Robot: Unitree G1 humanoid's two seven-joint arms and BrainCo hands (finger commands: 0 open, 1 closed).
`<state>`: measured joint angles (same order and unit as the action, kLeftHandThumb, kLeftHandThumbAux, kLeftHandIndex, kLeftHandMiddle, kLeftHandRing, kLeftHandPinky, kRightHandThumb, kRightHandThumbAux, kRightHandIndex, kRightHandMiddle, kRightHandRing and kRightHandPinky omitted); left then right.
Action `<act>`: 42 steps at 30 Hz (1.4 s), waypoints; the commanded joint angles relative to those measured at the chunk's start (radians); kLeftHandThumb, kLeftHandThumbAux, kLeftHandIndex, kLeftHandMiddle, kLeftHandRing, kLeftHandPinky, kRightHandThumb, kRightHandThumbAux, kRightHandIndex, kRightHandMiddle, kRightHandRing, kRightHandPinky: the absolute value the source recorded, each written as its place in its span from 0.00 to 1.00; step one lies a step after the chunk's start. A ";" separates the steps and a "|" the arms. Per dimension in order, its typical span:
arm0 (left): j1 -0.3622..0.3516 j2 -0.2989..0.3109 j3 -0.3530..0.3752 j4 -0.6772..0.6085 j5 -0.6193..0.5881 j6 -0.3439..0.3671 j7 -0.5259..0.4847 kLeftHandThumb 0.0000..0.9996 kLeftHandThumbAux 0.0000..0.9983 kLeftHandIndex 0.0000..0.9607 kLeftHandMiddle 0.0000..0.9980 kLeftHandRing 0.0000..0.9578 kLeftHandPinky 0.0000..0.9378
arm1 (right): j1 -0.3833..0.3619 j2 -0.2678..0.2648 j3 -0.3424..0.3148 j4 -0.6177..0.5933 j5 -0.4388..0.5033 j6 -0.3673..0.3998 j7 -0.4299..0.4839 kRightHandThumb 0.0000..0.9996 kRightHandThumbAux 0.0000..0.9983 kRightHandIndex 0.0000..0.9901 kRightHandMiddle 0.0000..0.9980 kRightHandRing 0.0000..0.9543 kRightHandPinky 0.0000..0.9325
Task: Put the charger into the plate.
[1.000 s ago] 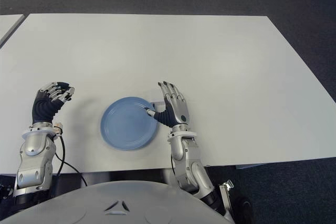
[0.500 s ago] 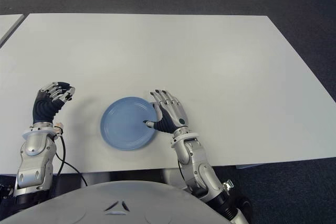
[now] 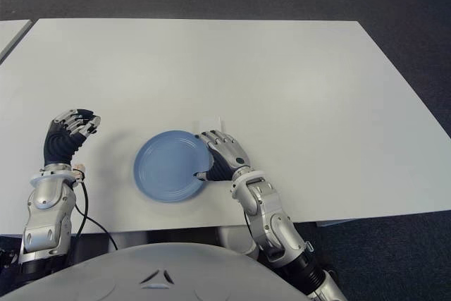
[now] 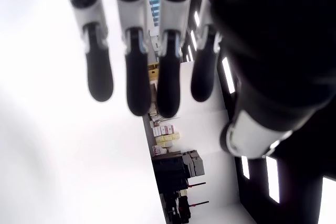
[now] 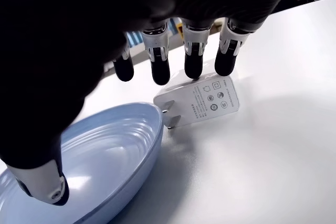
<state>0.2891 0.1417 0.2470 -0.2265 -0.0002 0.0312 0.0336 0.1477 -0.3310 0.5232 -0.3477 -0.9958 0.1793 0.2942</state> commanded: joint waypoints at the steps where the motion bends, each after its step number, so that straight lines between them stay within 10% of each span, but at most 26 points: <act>1: -0.009 -0.003 -0.002 0.023 -0.013 0.000 -0.013 0.70 0.72 0.44 0.46 0.49 0.49 | -0.013 -0.004 0.011 0.015 -0.029 0.019 0.052 0.00 0.66 0.00 0.15 0.00 0.00; 20: -0.019 -0.003 0.012 0.034 -0.027 0.003 -0.007 0.70 0.72 0.44 0.48 0.50 0.50 | -0.262 0.040 0.018 0.308 -0.054 0.006 0.037 0.00 0.65 0.00 0.21 0.00 0.00; 42: -0.019 0.009 0.021 0.039 -0.032 0.006 -0.019 0.70 0.72 0.44 0.50 0.53 0.52 | -0.269 -0.020 -0.036 0.263 -0.046 0.030 0.012 0.00 0.64 0.00 0.15 0.00 0.00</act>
<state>0.2675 0.1438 0.2646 -0.1975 -0.0214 0.0295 0.0300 -0.1435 -0.3351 0.5016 -0.0711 -1.0473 0.1881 0.2865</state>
